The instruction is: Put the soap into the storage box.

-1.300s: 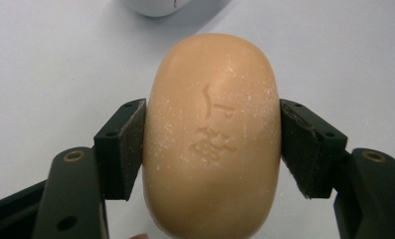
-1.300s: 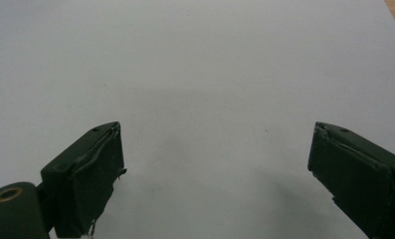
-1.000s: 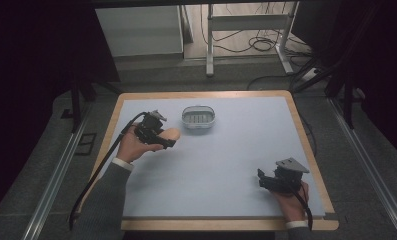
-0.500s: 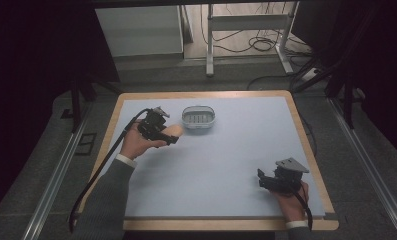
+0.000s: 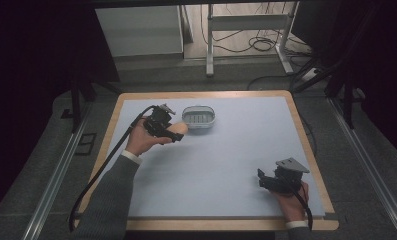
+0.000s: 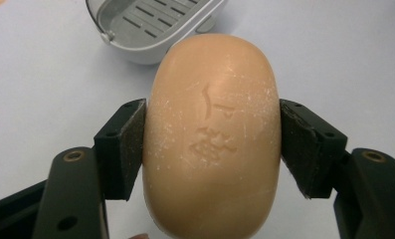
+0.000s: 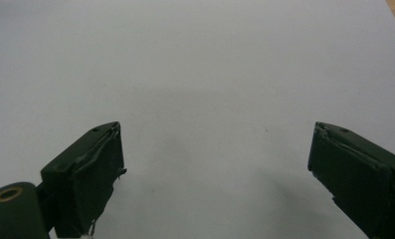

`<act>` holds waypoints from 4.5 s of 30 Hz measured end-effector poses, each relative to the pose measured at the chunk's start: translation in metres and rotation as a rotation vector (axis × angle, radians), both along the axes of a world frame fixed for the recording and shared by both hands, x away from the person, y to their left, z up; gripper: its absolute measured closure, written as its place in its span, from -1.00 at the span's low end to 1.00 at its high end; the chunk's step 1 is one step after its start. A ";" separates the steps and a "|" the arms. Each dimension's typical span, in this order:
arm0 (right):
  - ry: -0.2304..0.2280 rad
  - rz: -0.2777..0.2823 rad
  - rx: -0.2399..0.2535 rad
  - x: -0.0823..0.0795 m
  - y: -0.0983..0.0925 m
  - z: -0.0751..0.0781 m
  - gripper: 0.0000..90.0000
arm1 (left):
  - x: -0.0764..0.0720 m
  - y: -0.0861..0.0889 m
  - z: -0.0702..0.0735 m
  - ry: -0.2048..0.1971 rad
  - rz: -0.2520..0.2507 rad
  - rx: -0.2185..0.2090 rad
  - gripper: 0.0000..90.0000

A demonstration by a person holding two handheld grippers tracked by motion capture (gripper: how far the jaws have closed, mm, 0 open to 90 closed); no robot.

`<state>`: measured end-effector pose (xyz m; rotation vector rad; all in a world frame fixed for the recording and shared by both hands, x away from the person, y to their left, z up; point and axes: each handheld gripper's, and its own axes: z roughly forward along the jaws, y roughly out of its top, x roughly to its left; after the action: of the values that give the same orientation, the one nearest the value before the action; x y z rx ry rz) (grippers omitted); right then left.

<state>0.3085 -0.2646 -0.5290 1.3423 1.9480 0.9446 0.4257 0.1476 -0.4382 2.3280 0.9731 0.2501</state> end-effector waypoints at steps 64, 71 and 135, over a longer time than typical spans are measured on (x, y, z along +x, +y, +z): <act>-0.008 -0.003 -0.005 -0.001 0.001 0.000 -0.84 | 0.060 -0.043 0.001 0.029 -0.054 0.018 -0.28; -0.010 -0.004 -0.005 -0.001 0.000 0.000 -0.83 | 0.069 -0.050 -0.002 0.034 -0.062 0.023 -0.28; -0.012 -0.007 -0.012 -0.001 0.001 0.000 -0.84 | 0.004 -0.015 0.005 -0.074 -0.095 -0.054 -0.49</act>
<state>0.3072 -0.2633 -0.5292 1.3328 1.9359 0.9340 0.4301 0.1325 -0.4335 2.2921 0.8208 0.2662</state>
